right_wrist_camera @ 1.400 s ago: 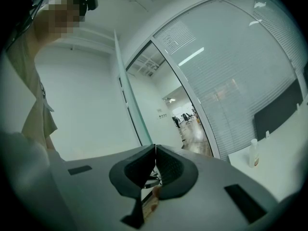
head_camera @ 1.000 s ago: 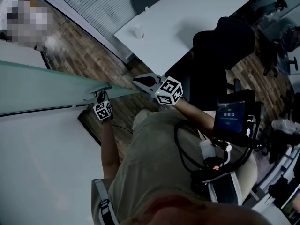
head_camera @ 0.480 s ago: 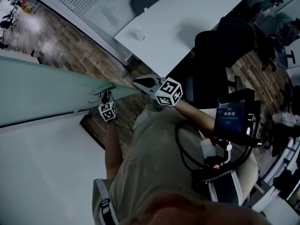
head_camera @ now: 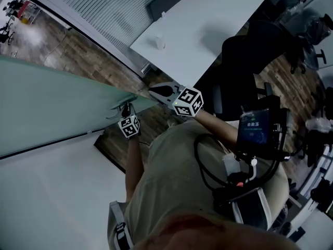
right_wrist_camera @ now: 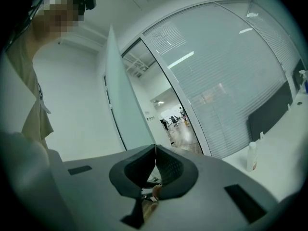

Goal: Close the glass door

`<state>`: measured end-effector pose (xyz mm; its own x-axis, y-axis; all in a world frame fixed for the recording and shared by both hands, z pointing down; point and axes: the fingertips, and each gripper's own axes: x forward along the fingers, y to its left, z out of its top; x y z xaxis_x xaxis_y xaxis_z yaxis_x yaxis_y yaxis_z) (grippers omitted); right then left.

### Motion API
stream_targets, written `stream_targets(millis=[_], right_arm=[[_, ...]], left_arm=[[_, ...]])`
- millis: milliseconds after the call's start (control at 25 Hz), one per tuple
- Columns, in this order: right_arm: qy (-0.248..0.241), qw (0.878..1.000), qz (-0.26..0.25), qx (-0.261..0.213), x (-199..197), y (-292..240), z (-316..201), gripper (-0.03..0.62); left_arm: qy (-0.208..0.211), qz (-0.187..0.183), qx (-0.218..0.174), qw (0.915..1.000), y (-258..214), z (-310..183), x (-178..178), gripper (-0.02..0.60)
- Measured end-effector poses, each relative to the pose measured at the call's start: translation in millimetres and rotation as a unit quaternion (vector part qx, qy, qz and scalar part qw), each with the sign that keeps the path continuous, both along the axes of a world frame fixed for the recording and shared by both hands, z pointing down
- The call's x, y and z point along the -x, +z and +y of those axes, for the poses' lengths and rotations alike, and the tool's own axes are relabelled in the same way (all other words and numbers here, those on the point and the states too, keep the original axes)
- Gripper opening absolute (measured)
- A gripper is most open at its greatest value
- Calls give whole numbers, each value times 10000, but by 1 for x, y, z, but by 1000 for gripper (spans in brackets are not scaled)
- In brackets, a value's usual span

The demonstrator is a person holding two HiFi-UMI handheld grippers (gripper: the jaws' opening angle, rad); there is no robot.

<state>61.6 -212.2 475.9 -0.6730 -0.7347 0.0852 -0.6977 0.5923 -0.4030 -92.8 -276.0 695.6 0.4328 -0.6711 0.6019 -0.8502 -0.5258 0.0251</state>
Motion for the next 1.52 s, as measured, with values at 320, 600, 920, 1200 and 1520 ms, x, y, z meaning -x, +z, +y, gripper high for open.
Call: stream_targets(millis=[320, 600, 920, 1200, 1520], right_arm=[[-29, 10000, 22, -47, 16, 3, -26, 15], [-90, 9999, 89, -61, 9, 6, -39, 15], [-252, 9996, -56, 113, -37, 1, -92, 15], [-662, 9976, 207, 23, -30, 0, -97, 15], [-791, 9965, 274, 34, -30, 9, -94, 15]], left_arm=[[-150, 161, -65, 9997, -3, -19, -13, 74], [-259, 267, -5, 9993, 2, -28, -18, 74], [-411, 54, 106, 9991, -8, -68, -36, 74], [-630, -119, 15, 9979, 0, -71, -26, 74], [-795, -96, -24, 9968, 4, -83, -17, 74]])
